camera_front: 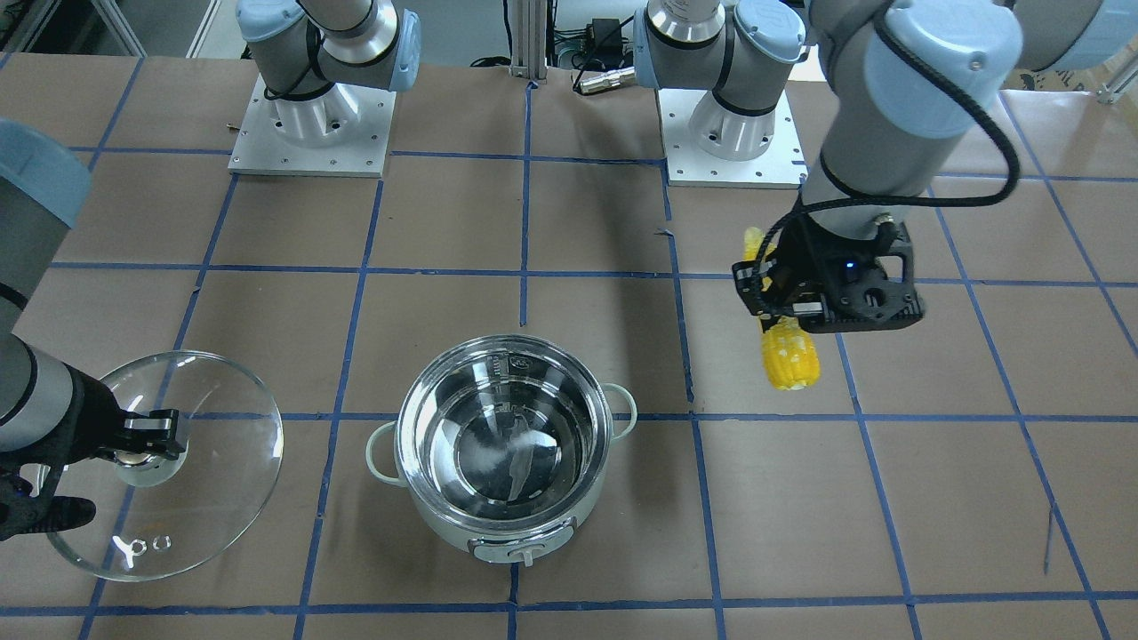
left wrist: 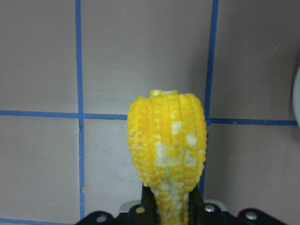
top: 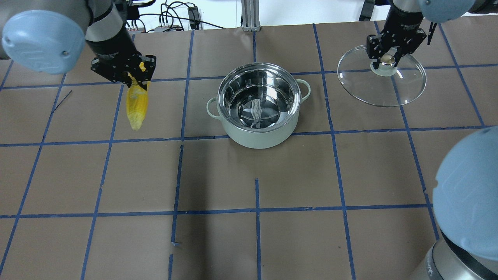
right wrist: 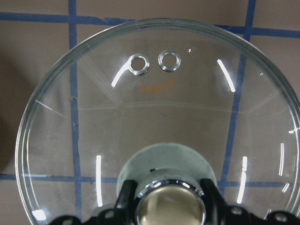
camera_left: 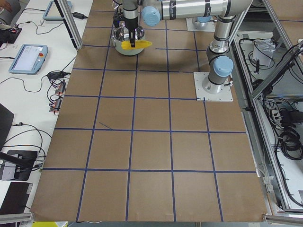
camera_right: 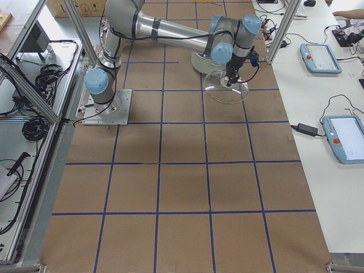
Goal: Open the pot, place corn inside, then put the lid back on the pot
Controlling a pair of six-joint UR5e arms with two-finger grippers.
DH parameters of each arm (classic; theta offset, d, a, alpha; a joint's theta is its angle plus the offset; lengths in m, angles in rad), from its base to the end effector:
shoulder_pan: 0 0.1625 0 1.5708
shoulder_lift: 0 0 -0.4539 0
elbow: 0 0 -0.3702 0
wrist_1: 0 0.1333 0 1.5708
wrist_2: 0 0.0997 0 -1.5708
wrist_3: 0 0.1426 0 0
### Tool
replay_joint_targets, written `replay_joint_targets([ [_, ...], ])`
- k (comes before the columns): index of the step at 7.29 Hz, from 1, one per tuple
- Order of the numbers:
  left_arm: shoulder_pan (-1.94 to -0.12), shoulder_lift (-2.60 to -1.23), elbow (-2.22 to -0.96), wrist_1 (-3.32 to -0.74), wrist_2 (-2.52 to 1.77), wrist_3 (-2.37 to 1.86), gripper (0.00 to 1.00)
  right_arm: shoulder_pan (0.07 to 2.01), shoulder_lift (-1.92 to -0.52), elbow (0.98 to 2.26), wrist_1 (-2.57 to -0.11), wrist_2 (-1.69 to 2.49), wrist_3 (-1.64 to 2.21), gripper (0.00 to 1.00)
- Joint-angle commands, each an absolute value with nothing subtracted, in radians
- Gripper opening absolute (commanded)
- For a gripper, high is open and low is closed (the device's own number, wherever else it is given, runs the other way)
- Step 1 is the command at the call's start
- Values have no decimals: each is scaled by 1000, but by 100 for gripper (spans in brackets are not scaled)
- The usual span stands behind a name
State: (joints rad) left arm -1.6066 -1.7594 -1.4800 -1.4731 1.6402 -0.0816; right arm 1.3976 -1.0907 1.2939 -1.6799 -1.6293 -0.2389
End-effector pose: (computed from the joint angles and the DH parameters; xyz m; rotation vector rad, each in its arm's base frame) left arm -0.1431 -0.5484 0.4299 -0.0703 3.0715 -0.0061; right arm 0.0097 -0.6698 0.3393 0.1061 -3.0976 -0.1614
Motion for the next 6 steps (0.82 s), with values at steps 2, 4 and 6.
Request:
replay_joint_targets([
  [2,-1785,-1946,-1277,-1485,1620,-277,18,1388,-1089,1341,-1773,-1634,-264,13],
  [4,-1859,-2050,-1168,-1483,1595,-342,18,1388,-1088,1341,-1773,-1634,-265,13],
  [6,-1907,-2146,-1080,-1473,1592,-403,18,1387,-1081,1341,-1773,-1632,-265,13],
])
